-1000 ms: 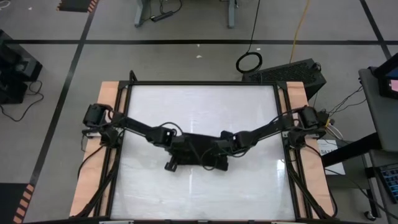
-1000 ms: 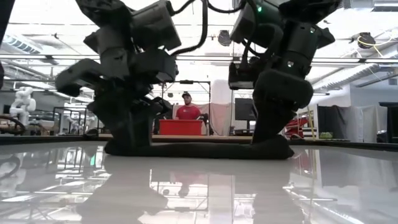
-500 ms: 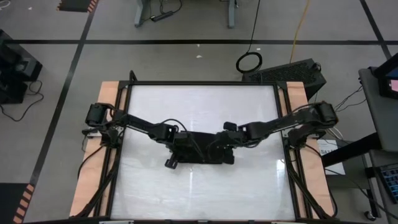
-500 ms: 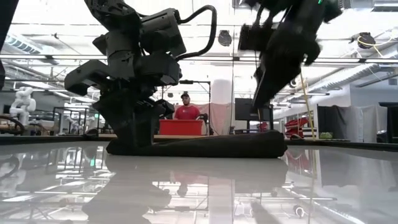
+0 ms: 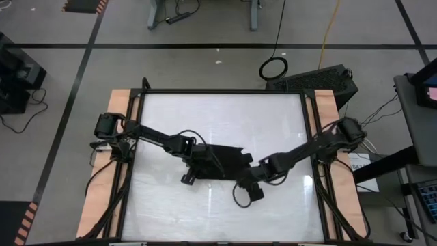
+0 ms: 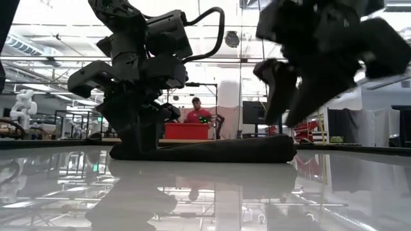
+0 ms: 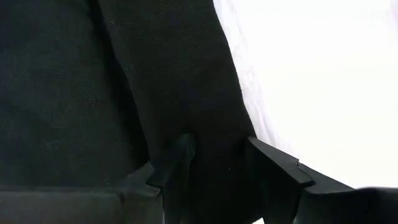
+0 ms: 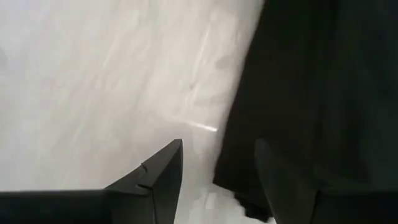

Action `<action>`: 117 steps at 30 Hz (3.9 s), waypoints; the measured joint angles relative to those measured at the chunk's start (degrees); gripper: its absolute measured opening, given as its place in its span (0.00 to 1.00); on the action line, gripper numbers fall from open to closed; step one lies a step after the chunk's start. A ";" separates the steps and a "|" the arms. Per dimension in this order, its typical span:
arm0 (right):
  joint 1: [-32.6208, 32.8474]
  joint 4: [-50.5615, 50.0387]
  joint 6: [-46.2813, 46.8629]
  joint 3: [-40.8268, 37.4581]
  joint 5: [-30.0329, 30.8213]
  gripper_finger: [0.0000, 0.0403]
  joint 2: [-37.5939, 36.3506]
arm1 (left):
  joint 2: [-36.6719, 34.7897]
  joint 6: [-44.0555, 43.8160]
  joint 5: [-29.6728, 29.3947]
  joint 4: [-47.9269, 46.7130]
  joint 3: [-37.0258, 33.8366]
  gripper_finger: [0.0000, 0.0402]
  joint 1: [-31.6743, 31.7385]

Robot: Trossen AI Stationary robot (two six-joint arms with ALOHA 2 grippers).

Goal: Roll napkin
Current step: Roll the black napkin

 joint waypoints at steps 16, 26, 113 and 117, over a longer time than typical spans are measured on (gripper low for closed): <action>0.39 2.30 2.40 0.05 7.48 0.48 3.91 | -0.10 -0.14 0.83 -2.79 0.11 0.41 -0.09; -0.57 1.01 0.30 0.09 9.31 0.65 3.60 | -0.10 -0.64 0.81 -2.97 0.11 0.41 -0.09; -5.06 9.11 14.72 -6.95 -4.13 0.02 3.91 | -12.58 -6.18 -25.20 10.44 -14.82 0.62 -9.53; -5.05 9.20 14.80 -6.95 -4.36 0.02 3.91 | -12.58 -6.19 -24.93 11.61 -15.32 0.52 -8.08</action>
